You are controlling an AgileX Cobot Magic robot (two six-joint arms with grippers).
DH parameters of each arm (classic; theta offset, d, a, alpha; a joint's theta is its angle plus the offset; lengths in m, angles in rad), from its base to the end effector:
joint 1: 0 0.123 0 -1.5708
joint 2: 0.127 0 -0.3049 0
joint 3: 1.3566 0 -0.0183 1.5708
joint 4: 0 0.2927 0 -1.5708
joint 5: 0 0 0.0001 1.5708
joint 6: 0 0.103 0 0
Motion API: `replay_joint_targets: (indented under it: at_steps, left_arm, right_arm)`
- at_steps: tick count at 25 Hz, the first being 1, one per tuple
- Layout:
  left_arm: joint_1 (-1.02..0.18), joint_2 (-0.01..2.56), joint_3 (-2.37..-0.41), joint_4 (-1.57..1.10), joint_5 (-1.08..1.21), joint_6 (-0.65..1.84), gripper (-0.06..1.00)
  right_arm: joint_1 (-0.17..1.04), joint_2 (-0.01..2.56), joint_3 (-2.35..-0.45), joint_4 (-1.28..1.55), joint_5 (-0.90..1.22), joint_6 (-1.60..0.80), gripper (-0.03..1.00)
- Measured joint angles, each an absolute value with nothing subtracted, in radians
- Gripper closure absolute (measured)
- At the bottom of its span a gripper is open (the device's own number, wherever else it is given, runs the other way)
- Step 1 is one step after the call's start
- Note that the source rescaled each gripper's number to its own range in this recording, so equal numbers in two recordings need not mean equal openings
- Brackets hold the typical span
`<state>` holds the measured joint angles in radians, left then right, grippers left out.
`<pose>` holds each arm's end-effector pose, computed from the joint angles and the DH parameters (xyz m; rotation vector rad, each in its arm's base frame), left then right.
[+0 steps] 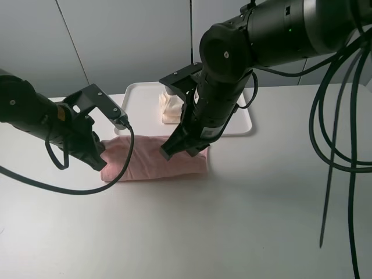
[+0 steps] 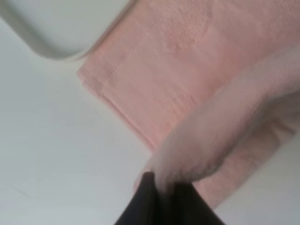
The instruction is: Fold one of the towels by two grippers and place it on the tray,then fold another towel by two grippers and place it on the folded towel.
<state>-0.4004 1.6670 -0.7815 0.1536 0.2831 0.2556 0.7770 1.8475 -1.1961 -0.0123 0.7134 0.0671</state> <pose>0.3088 -0.1259 0.1328 1.0227 2.4432 0.0575 0.2905 0.2845 0.1637 -1.0069 2.6832 0.1610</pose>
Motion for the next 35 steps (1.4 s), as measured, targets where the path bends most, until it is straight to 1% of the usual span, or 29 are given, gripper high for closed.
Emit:
replay_joint_targets:
  at_steps: [9,19,21,22,23,24,25,27,28,29,30,31,32,35]
  left_arm:
    - [-0.389,1.789,-0.89,0.154,0.285,0.159,0.94]
    - [-0.37,1.836,-0.898,0.154,0.267,0.105,0.94]
    - [-0.368,1.838,-0.898,0.154,0.254,0.075,0.93]
    - [-0.363,1.837,-0.9,0.154,0.247,0.063,0.9]
    - [-0.359,1.837,-0.9,0.154,0.238,0.048,0.86]
    - [-0.354,1.837,-0.901,0.154,0.232,0.038,0.81]
    - [-0.349,1.837,-0.902,0.154,0.228,0.034,0.72]
    - [-0.338,1.837,-0.903,0.154,0.227,0.024,0.48]
    - [-0.333,1.837,-0.905,0.154,0.227,0.018,0.33]
    - [-0.328,1.837,-0.907,0.154,0.227,0.015,0.18]
    - [-0.327,1.837,-0.912,0.151,0.235,0.007,0.04]
    - [-0.324,1.837,-0.921,0.149,0.247,0.0,-0.01]
    - [-0.322,1.837,-0.929,0.147,0.268,0.0,-0.04]
    - [-0.32,1.839,-0.964,0.145,0.34,-0.013,-0.05]
  right_arm:
    - [0.723,1.862,-1.196,-0.014,0.614,0.071,0.96]
    - [0.7,1.974,-1.196,-0.042,0.491,0.083,0.96]
    - [0.698,1.982,-1.196,-0.067,0.471,0.094,0.92]
    - [0.698,1.983,-1.196,-0.09,0.458,0.11,0.87]
    - [0.698,1.983,-1.196,-0.115,0.447,0.135,0.78]
    - [0.698,1.983,-1.196,-0.147,0.437,0.162,0.66]
    - [0.698,1.983,-1.196,-0.18,0.427,0.197,0.53]
    - [0.698,1.983,-1.196,-0.242,0.426,0.269,0.2]
    - [0.698,1.983,-1.196,-0.274,0.428,0.309,0.07]
    - [0.698,1.983,-1.196,-0.301,0.433,0.347,0.02]
    - [0.698,1.983,-1.196,-0.319,0.441,0.385,-0.01]
    - [0.698,1.983,-1.196,-0.337,0.458,0.413,-0.02]
    - [0.698,1.983,-1.196,-0.353,0.476,0.441,-0.03]
    - [0.698,1.983,-1.204,-0.347,0.545,0.472,-0.03]
